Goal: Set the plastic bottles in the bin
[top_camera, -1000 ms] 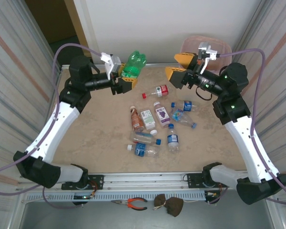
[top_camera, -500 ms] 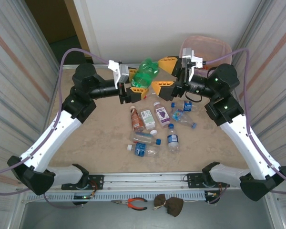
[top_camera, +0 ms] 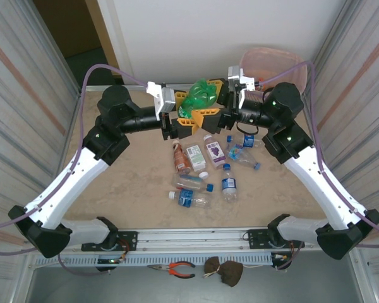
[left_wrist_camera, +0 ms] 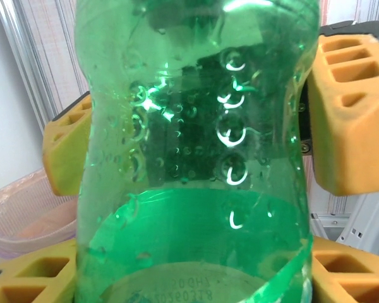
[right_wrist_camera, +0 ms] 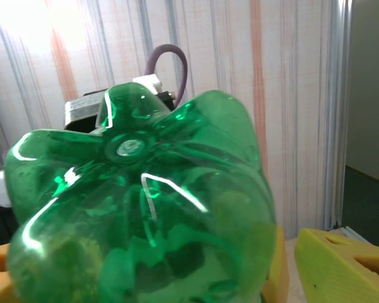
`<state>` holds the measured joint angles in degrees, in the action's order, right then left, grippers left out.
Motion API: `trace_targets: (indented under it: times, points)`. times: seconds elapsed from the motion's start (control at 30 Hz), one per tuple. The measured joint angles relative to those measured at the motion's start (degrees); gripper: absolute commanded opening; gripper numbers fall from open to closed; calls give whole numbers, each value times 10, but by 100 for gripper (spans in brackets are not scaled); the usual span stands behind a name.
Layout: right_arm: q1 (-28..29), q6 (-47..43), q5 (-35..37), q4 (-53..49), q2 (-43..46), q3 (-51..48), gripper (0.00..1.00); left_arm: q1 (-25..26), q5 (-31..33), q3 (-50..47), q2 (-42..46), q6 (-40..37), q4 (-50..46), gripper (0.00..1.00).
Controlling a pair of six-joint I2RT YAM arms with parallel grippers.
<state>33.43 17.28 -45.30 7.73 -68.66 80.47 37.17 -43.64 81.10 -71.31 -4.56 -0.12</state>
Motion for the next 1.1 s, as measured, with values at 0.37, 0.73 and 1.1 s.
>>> trace_targets:
  times: [0.37,0.73,1.1]
  points:
    - [14,-5,-8,0,-4,3,69,1,2,0,6,-2,0,49]
    - [18,-13,-6,0,-4,5,58,1,2,0,11,-1,0,50]
    - [19,-14,0,0,-3,5,56,1,6,-1,12,-1,1,70]
